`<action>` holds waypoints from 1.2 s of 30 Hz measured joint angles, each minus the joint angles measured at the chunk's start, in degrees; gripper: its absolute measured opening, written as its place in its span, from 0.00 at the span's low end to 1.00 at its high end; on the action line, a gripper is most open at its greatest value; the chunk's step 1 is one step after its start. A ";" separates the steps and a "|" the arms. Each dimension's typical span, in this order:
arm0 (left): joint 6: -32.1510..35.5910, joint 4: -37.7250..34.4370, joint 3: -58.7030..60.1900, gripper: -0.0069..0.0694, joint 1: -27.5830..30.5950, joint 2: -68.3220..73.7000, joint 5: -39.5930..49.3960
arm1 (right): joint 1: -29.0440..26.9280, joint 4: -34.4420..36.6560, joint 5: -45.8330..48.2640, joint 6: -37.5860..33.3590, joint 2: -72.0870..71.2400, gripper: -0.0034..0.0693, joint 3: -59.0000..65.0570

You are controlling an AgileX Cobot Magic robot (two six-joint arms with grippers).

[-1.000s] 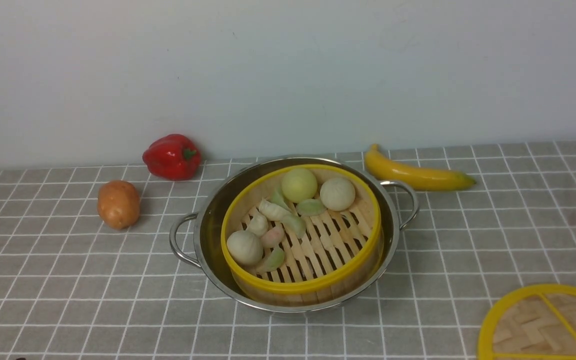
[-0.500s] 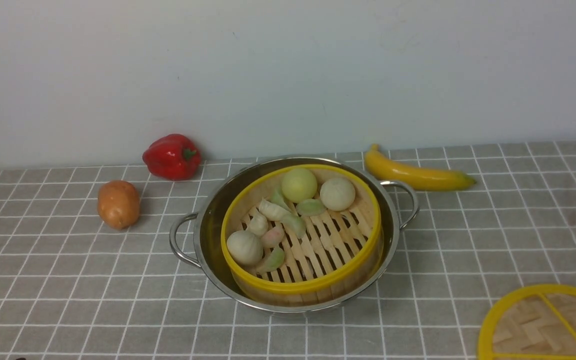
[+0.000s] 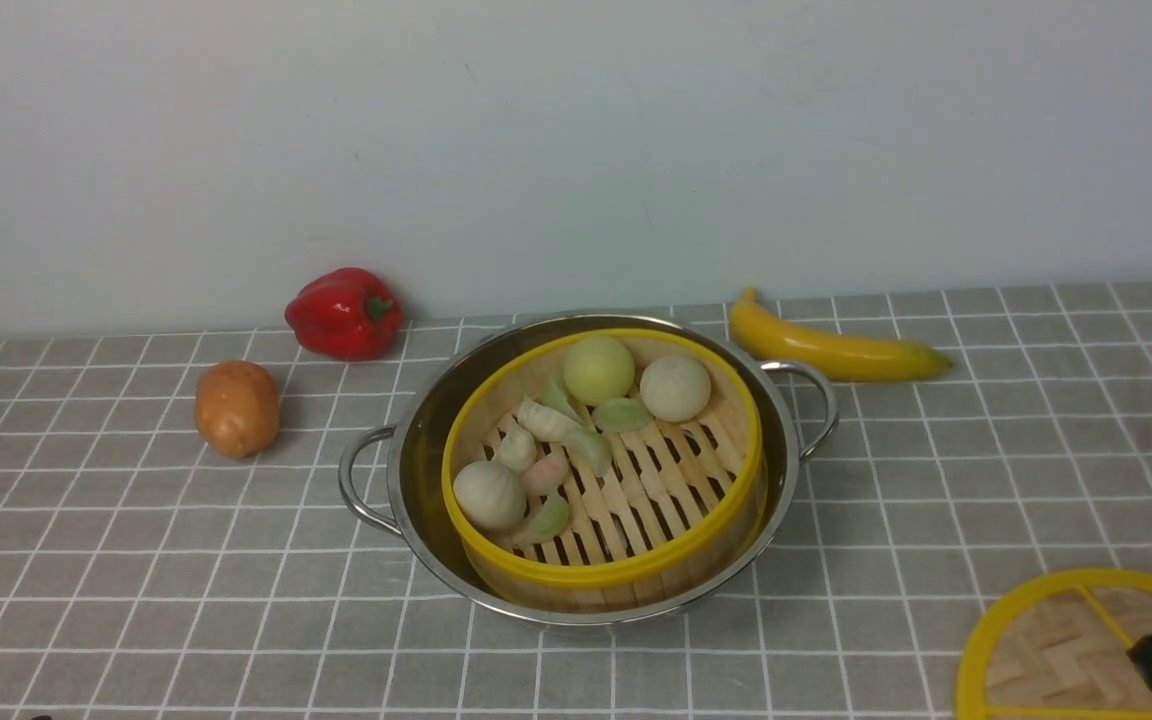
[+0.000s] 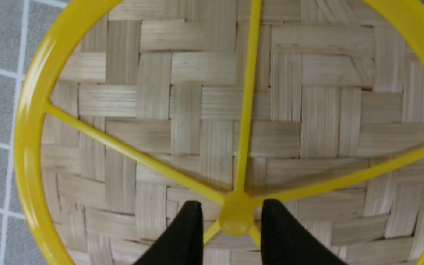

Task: Place the steamer in the pot on the grey tablecloth, and put the lid on the steamer.
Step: 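Move the gripper down to the bamboo steamer lid and grasp its center knob, then place the bamboo steamer lid onto the steamer basket in the pot with the right gripper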

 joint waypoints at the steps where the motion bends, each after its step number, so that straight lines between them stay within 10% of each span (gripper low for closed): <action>1: 0.00 0.00 0.00 0.41 0.00 0.00 0.00 | 0.00 -0.22 -0.13 0.08 0.48 0.38 0.00; 36: 0.00 0.00 0.00 0.41 0.00 0.00 0.00 | 0.00 -4.29 13.16 1.75 -1.03 0.24 -18.97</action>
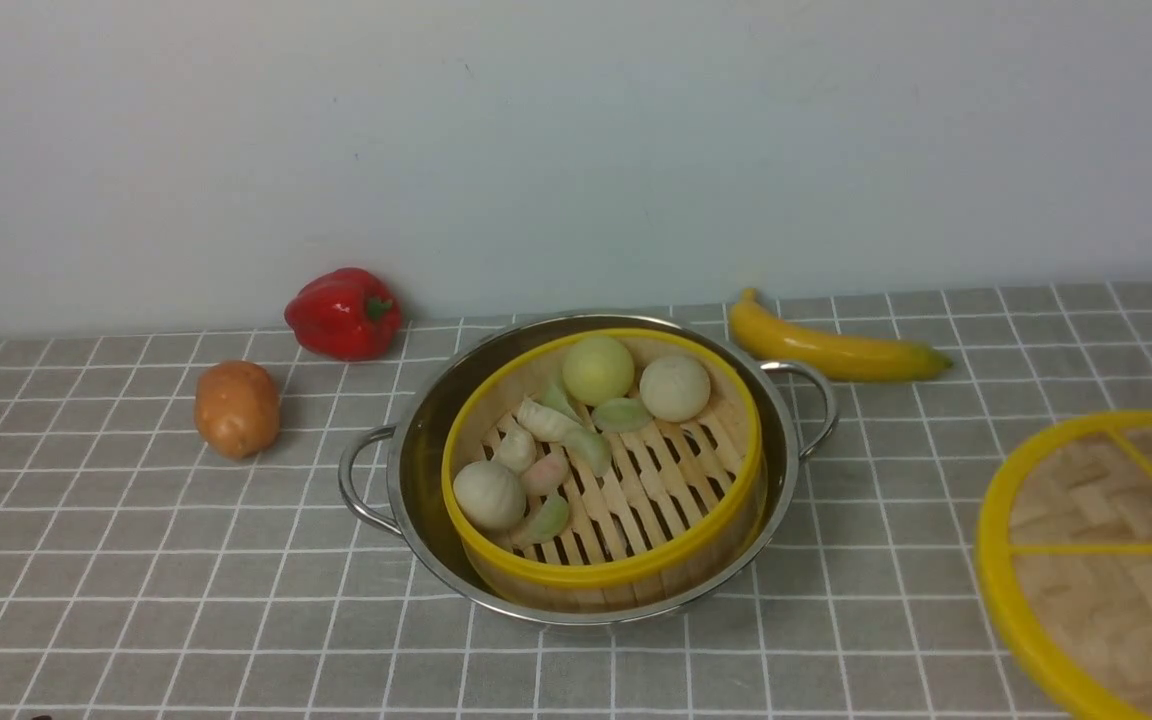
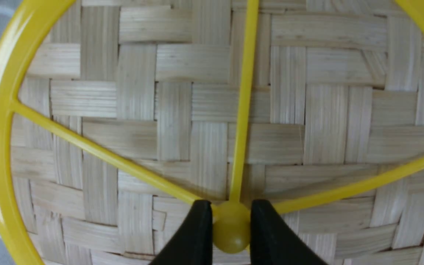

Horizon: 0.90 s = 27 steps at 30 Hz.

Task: Place the steamer in the pot on the grey tablecloth, and put the lid on the steamer.
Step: 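Place the bamboo steamer lid onto the steamer basket in the pot with the right gripper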

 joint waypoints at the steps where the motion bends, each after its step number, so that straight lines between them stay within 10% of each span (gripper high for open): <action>1: 0.00 0.00 0.00 0.41 0.00 0.00 0.00 | 0.00 0.31 0.57 -0.28 -0.26 0.24 -1.49; 9: 0.00 0.00 0.00 0.41 0.00 0.00 0.00 | 4.02 11.64 3.97 -10.08 2.44 0.24 -16.55; 27: 0.00 0.00 0.00 0.41 0.00 0.00 0.00 | 29.73 -2.34 4.30 -11.86 29.20 0.24 -50.20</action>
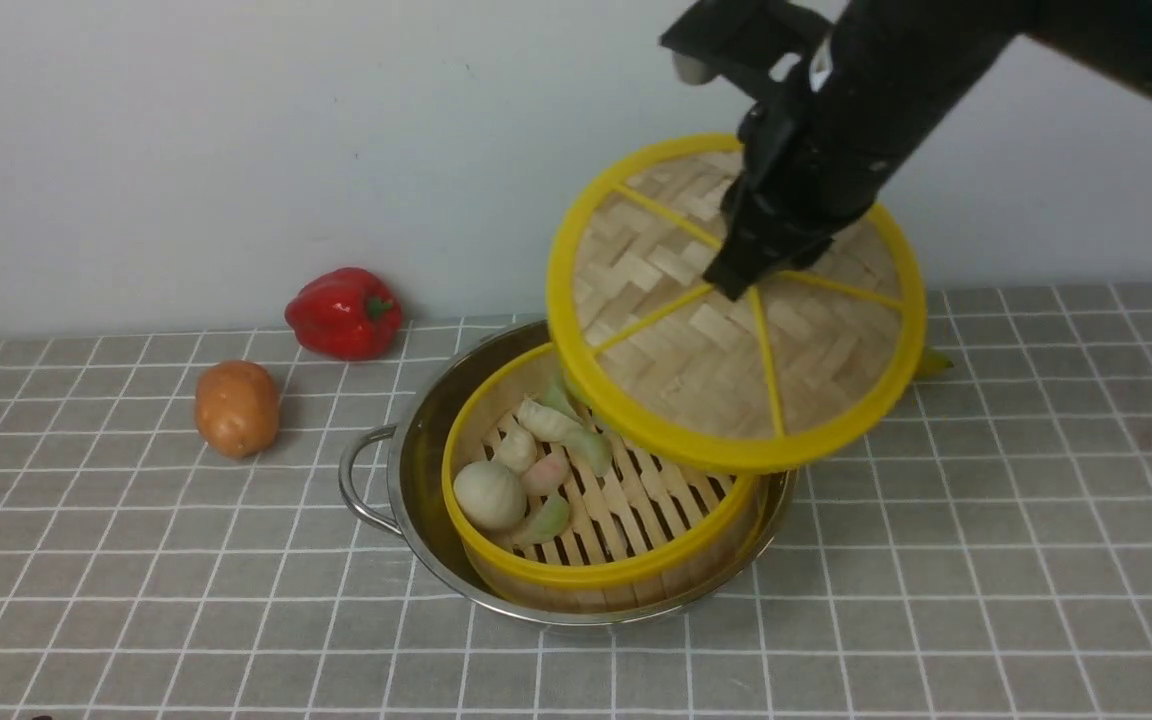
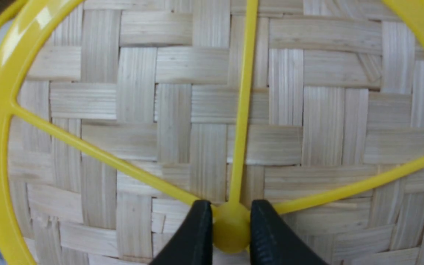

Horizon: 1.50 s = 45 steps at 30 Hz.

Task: Place the steamer in the pot on the grey tablecloth, and put the lid on the steamer.
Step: 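Place the bamboo steamer lid onto the steamer basket in the pot with the right gripper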

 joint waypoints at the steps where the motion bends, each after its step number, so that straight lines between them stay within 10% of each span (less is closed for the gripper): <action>1: 0.00 0.00 0.00 0.41 0.00 0.00 0.00 | 0.51 -0.05 0.01 -0.16 0.78 0.24 -1.22; 45: -0.36 0.00 0.00 0.41 0.00 0.00 0.00 | 5.88 3.71 0.12 -0.67 9.64 0.24 -4.85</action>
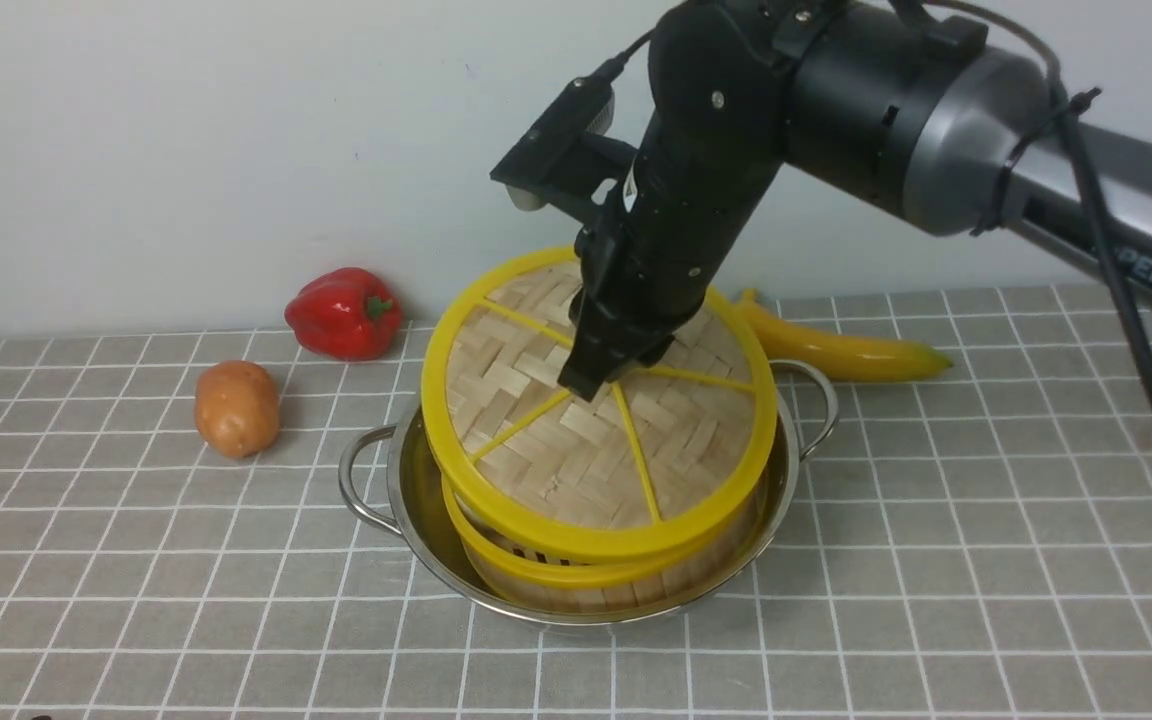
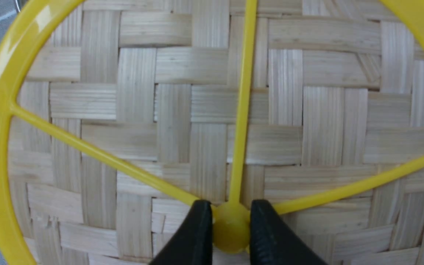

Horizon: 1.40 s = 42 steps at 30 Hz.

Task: Place the steamer in the pot on the grey tablecloth, and put the lid on the steamer.
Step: 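Place the bamboo steamer lid onto the steamer basket in the pot with the right gripper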

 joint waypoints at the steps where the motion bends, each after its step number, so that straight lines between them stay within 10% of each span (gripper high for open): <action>1: 0.00 0.00 0.00 0.41 0.00 0.00 0.00 | 0.00 0.00 0.00 0.00 0.16 0.24 0.00; 42: 0.00 0.00 0.00 0.41 0.00 0.00 0.00 | 0.00 0.35 -3.54 -13.66 4.00 0.24 0.00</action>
